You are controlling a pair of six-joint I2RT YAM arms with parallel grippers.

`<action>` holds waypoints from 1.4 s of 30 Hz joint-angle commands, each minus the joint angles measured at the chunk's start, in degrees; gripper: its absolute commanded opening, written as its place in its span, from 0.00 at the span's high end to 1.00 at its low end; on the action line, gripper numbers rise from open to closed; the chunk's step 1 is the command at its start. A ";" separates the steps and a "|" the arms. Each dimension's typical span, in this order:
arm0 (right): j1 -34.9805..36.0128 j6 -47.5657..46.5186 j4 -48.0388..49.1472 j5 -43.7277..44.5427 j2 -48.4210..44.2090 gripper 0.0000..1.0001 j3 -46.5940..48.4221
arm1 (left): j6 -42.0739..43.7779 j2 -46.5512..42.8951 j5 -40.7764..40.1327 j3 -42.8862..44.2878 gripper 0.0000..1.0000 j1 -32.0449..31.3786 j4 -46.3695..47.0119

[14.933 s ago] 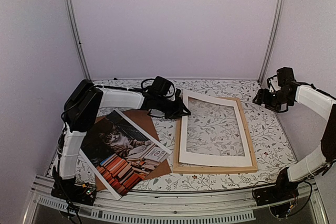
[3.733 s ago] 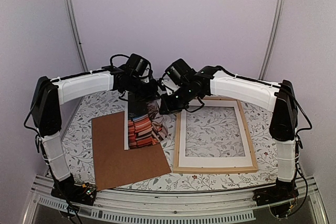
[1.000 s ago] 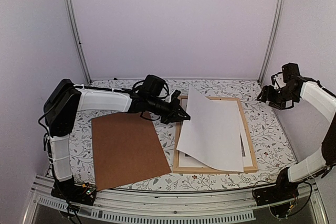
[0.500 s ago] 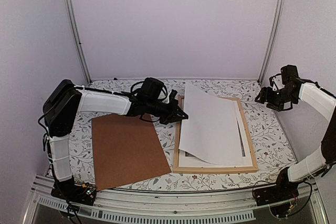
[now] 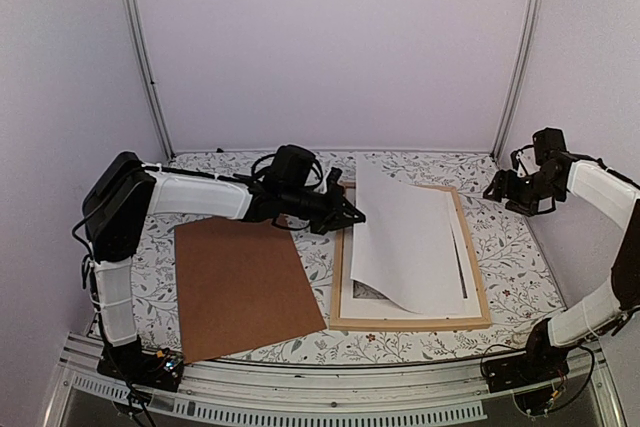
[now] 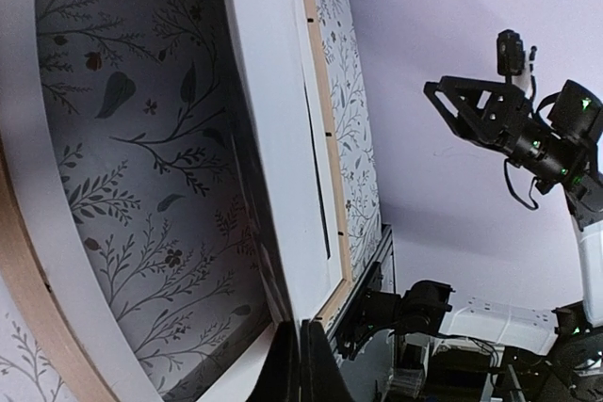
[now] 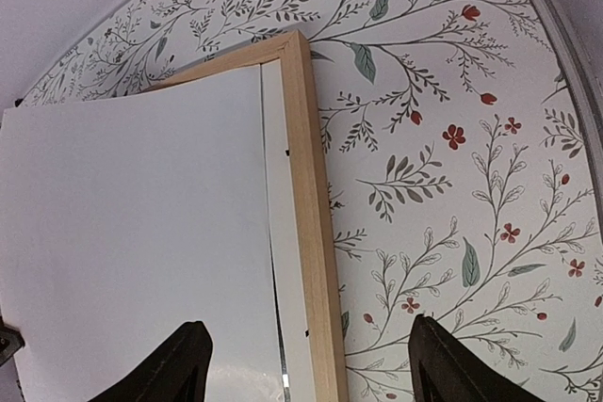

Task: Put the photo into the frame
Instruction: Place the photo on the mat board.

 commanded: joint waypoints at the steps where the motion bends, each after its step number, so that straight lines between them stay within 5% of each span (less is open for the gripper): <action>1: 0.01 -0.25 1.27 -1.12 0.67 0.24 -0.74 | -1.99 0.99 0.04 0.77 1.00 -1.15 2.90; 16: 0.01 -0.13 2.18 -2.03 0.74 0.23 -1.69 | 2.86 2.36 -2.35 3.85 0.84 -1.62 -8.64; 24: 0.03 0.10 3.03 -2.81 1.30 0.22 -2.07 | 6.52 2.83 -4.28 5.81 1.00 -1.66 -12.88; 42: 0.05 -0.86 1.45 -2.03 1.11 0.21 -0.75 | -9.51 -0.32 4.79 4.46 1.00 -1.71 11.96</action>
